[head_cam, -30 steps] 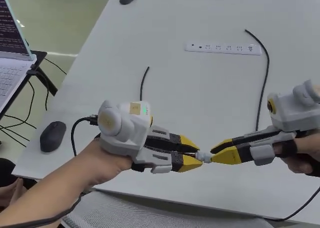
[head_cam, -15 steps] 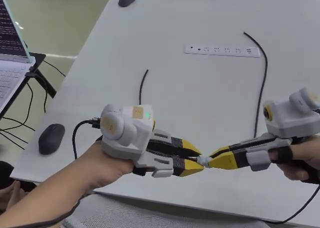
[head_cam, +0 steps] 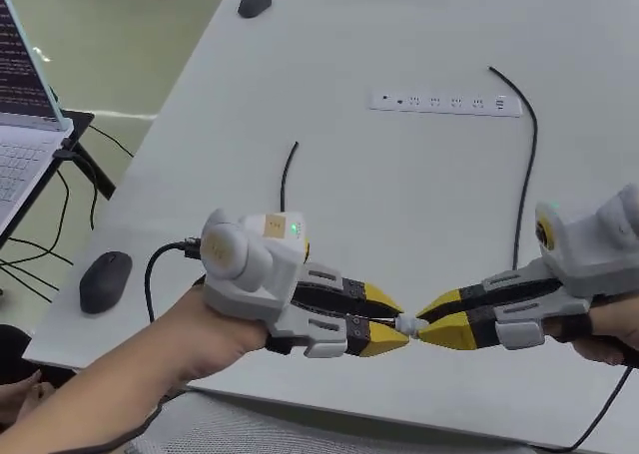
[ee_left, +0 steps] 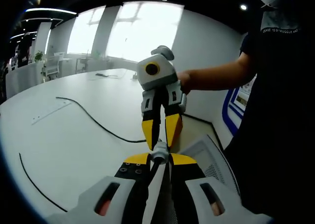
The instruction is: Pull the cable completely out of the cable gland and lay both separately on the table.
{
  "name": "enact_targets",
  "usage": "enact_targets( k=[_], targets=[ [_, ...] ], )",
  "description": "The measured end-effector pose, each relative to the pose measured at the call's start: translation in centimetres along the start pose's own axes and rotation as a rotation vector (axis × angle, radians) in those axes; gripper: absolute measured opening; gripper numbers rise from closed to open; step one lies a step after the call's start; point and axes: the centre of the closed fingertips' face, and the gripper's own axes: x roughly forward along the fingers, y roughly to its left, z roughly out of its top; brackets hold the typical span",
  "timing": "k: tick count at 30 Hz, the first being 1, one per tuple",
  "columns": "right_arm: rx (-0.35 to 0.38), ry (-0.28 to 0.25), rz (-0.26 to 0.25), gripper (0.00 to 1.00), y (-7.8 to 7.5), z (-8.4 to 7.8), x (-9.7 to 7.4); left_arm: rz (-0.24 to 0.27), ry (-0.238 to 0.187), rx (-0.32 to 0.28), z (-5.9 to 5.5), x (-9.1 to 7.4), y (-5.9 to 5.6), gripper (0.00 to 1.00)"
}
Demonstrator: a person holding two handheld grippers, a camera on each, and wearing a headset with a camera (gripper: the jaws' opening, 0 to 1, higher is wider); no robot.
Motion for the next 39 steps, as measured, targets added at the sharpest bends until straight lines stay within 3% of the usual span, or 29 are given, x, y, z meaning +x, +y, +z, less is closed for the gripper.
enact_targets(
  k=[5, 10, 15, 23, 33, 39],
  targets=[
    [-0.173, 0.016, -0.088, 0.08, 0.0, 0.1, 0.2, -0.002, -0.019, -0.043, 0.2, 0.1, -0.4, 0.15],
    [-0.446, 0.093, -0.225, 0.08, -0.4, -0.4, 0.7, -0.006, -0.020, -0.100, -0.2, 0.0, -0.1, 0.15],
    [-0.570, 0.140, -0.298, 0.08, -0.8, -0.7, 0.9, -0.008, -0.024, -0.128, -0.6, -0.1, -0.1, 0.15],
    [-0.575, 0.170, -0.315, 0.08, -1.0, -1.2, 1.2, -0.012, -0.012, -0.125, -1.1, 0.0, -0.2, 0.15],
    [-0.506, 0.138, -0.329, 0.08, -0.6, -0.6, 0.8, -0.008, -0.026, -0.100, -0.3, -0.2, -0.5, 0.15],
    [-0.388, 0.121, -0.378, 0.15, -1.0, -0.2, 0.2, 0.003, -0.011, -0.061, -0.4, -0.3, -0.5, 0.15]
  ],
)
